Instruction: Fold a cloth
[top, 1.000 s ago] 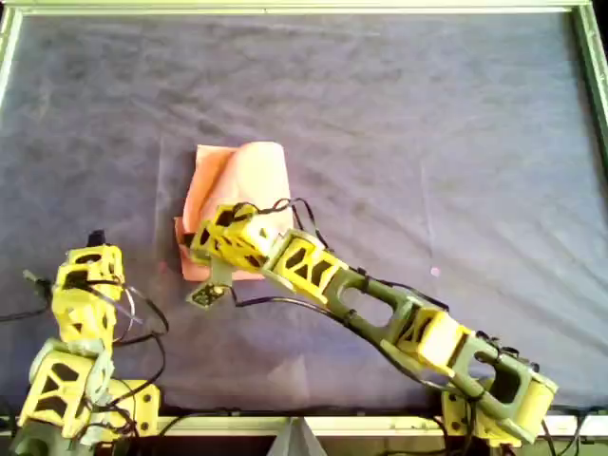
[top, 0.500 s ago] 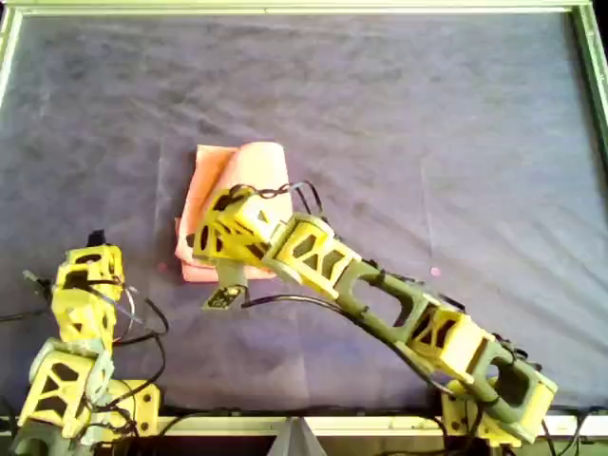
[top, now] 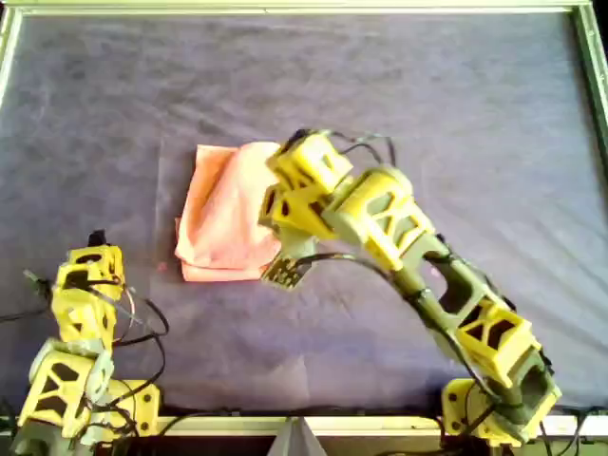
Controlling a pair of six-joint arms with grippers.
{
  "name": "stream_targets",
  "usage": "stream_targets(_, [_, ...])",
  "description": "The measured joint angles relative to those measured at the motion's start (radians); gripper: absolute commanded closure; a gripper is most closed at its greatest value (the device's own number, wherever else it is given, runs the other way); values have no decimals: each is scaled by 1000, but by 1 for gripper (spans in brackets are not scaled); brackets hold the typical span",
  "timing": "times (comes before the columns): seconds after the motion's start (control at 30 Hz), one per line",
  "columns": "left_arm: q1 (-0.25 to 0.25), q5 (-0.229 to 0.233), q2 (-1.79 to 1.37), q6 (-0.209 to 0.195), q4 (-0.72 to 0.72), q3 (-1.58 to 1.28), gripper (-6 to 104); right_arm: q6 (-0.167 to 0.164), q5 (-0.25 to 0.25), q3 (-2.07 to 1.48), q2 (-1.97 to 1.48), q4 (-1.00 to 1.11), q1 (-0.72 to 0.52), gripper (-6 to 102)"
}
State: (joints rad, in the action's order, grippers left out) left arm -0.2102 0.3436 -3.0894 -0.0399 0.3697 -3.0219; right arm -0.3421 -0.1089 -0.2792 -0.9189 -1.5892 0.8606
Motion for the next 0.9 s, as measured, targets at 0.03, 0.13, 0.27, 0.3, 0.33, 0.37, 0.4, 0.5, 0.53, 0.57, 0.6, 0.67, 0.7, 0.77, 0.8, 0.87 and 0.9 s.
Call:
stream_targets(0.03, [0,0,0,0,0,0,41,34,0,0,-15,-3,-15,97])
stream_targets(0.13, [0,-2,0,0,0,0,41,161,0,2,-46,-8,-84,96])
stream_targets(0.27, [0,-44,0,0,0,0,40,313,6,0,-80,-12,-199,96])
stream_targets(0.3, [0,-64,0,0,0,0,40,327,6,-2,-100,-14,-221,96])
stream_targets(0.33, [0,-89,0,0,0,0,40,337,6,-2,-137,-14,-242,96])
stream_targets(0.37, [0,-109,0,0,0,0,40,342,6,-2,-169,-14,-256,96])
stream_targets(0.4, [0,-135,0,0,0,0,40,347,6,-6,-215,-14,-267,96])
stream_targets(0.5, [0,-199,0,0,0,0,40,350,15,-80,-383,-14,-310,96])
stream_targets(0.53, [0,-213,0,0,0,0,40,350,44,-118,-442,-14,-336,95])
stream_targets(0.57, [0,-221,0,0,0,0,40,350,69,-166,-502,-14,-370,95])
stream_targets(0.6, [0,-225,0,0,0,0,40,350,86,-221,-557,-14,-414,95])
stream_targets(0.67, [0,-227,0,2,0,0,40,350,103,-344,-661,-14,-514,95])
stream_targets(0.7, [0,-227,0,3,0,0,40,350,106,-416,-712,-14,-563,94])
stream_targets(0.77, [0,-225,0,8,0,0,40,350,107,-555,-802,-14,-646,94])
stream_targets(0.8, [0,-225,0,8,0,0,40,350,107,-626,-844,-14,-670,94])
stream_targets(0.87, [26,-225,0,8,0,0,40,350,100,-772,-920,-14,-687,94])
stream_targets(0.9, [48,-225,0,8,0,0,40,350,87,-844,-957,-14,-686,94])
